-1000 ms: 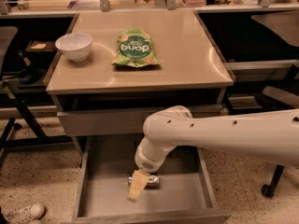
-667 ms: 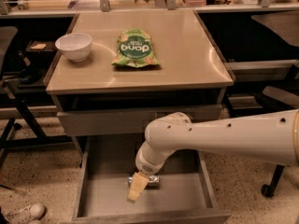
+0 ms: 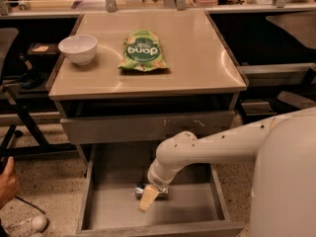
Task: Pick redbull can from middle drawer and place on counter
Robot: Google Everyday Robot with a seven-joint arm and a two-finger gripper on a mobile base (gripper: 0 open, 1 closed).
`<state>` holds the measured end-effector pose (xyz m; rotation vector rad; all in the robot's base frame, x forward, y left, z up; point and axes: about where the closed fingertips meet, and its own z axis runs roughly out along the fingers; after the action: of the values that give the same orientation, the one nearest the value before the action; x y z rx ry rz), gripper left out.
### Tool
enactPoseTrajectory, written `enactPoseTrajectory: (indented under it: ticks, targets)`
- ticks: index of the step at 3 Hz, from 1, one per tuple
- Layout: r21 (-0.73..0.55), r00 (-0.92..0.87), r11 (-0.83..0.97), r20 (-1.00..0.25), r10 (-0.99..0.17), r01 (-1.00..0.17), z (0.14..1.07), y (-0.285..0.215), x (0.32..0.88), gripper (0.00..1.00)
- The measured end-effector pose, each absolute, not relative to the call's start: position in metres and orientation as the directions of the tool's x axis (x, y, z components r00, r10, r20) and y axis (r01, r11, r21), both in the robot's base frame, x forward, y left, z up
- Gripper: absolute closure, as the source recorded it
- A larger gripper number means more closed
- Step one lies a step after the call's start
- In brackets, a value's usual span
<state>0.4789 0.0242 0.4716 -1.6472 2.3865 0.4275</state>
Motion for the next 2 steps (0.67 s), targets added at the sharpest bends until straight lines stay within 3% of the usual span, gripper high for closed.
enactPoseTrajectory:
  ticks: [2]
  targets:
    - [0.105, -0.366, 0.35, -0.277, -0.888, -0.931, 0.407, 0.016, 0.491, 0.0]
